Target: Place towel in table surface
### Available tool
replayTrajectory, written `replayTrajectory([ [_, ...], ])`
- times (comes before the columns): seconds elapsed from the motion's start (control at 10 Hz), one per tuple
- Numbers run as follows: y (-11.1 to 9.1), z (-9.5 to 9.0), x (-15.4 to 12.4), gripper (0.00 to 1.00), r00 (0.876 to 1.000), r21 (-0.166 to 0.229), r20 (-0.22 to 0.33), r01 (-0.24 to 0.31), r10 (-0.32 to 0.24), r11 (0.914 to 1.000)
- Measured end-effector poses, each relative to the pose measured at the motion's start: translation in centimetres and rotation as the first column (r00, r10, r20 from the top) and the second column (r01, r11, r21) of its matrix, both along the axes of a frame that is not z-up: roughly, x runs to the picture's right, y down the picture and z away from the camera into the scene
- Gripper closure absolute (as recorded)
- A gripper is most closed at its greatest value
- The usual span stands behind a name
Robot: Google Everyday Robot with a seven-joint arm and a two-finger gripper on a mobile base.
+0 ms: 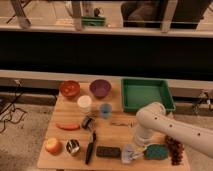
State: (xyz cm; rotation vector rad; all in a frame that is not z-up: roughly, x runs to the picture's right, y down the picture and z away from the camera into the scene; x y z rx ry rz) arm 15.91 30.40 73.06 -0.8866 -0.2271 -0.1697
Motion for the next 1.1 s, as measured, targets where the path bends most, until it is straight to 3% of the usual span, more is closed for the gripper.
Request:
replayTrajectory([
  [0.5,0.02,0.03,-0.05,0.24,1.0,-0.001,0.002,0.001,-0.001,1.0],
  [0.6,0.03,0.03,-0.05,0.2,1.0,-0.001,0.002,0.001,-0.001,1.0],
  [1.1,0.05,0.03,-0.04,0.2,1.0,-0.001,0.001,0.0,0.0,1.0],
])
